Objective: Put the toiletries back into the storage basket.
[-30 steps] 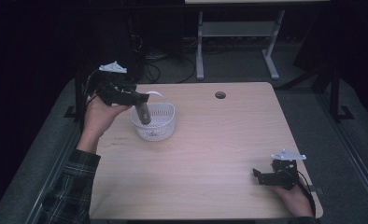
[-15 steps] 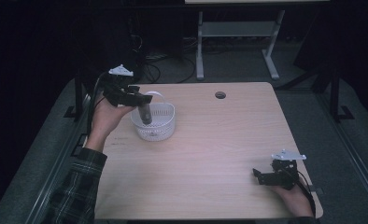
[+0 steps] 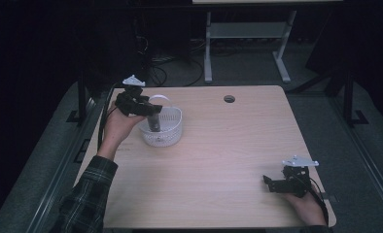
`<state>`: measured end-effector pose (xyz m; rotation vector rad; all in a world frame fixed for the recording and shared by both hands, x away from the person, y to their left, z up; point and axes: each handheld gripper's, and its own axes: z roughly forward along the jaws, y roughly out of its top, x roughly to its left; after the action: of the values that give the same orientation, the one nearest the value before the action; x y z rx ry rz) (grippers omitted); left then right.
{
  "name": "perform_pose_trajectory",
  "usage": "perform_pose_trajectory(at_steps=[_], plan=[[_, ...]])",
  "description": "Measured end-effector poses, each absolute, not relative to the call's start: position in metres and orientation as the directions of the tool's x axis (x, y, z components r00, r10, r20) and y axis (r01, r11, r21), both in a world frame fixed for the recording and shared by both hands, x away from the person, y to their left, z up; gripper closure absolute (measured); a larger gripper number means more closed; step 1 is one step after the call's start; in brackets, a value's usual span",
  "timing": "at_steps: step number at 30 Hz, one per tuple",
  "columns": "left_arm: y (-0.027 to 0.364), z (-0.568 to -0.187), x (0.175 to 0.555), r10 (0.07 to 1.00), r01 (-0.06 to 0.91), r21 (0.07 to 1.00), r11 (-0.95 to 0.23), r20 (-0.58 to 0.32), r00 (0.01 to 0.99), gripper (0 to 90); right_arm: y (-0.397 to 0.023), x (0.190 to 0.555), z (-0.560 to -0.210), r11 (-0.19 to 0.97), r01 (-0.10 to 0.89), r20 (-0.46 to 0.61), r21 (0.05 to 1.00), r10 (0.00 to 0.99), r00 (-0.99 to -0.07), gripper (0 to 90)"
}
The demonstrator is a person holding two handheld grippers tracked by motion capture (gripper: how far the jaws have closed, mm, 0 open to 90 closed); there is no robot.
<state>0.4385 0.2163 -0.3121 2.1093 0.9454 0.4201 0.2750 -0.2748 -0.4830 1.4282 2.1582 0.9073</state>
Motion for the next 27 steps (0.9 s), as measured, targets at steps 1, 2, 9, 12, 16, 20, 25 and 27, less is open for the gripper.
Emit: perform_pose_trajectory(at_steps=[1, 2, 9, 12, 16, 20, 25, 27], plan=[[0.216, -0.314, 0.439, 0.743, 0.489, 0.763, -0.423, -0.016, 0.669, 30.3, -0.275, 0.275, -0.483, 0.269, 0.659, 0.025, 0.703, 0.916, -0.400, 2.0], [0.215, -0.316, 0.439, 0.744, 0.491, 0.760, -0.425, -0.016, 0.668, 30.3, -0.275, 0.275, -0.483, 0.269, 0.658, 0.025, 0.703, 0.916, -0.401, 2.0], [0.212, -0.326, 0.443, 0.748, 0.499, 0.756, -0.423, -0.019, 0.663, 30.3, -0.275, 0.275, -0.483, 0.269, 0.658, 0.025, 0.703, 0.916, -0.401, 2.0], [0.211, -0.332, 0.445, 0.752, 0.506, 0.751, -0.423, -0.020, 0.658, 30.2, -0.275, 0.275, -0.483, 0.269, 0.658, 0.025, 0.703, 0.916, -0.401, 2.0], [0.211, -0.336, 0.446, 0.754, 0.514, 0.746, -0.424, -0.024, 0.657, 30.2, -0.275, 0.275, -0.483, 0.269, 0.658, 0.025, 0.703, 0.916, -0.401, 2.0], [0.211, -0.340, 0.446, 0.759, 0.523, 0.743, -0.418, -0.030, 0.650, 30.2, -0.275, 0.275, -0.483, 0.269, 0.658, 0.025, 0.703, 0.916, -0.401, 2.0], [0.212, -0.346, 0.447, 0.761, 0.529, 0.738, -0.420, -0.032, 0.648, 30.1, -0.275, 0.275, -0.483, 0.269, 0.658, 0.025, 0.703, 0.916, -0.401, 2.0], [0.212, -0.348, 0.447, 0.763, 0.533, 0.734, -0.420, -0.033, 0.646, 30.1, -0.275, 0.275, -0.483, 0.269, 0.658, 0.024, 0.703, 0.916, -0.401, 2.0]])
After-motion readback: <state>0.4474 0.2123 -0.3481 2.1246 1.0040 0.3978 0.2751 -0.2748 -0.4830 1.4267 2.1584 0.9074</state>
